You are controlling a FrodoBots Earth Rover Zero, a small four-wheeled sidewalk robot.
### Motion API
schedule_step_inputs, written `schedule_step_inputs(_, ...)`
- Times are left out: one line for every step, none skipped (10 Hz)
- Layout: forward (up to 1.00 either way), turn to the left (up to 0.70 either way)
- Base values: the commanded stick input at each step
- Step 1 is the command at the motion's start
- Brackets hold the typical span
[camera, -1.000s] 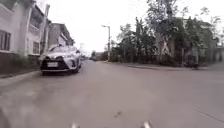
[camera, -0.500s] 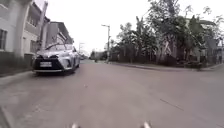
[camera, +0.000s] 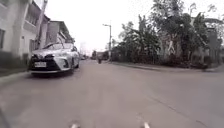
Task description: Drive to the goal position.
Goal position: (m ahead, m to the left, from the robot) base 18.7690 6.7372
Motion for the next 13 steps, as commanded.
schedule_step_inputs(0.7,0.08)
schedule_step_inputs(0.7,0.01)
schedule_step_inputs(0.7,0.0)
schedule_step_inputs(0.7,0.29)
schedule_step_inputs(0.7,0.35)
schedule_step_inputs(0.7,0.33)
schedule_step_inputs(0.7,0.13)
schedule_step_inputs(0.7,0.12)
schedule_step_inputs(0.7,0.1)
schedule_step_inputs(0.7,0.07)
schedule_step_inputs(0.7,0.06)
schedule_step_inputs(0.7,0.12)
schedule_step_inputs(0.7,0.12)
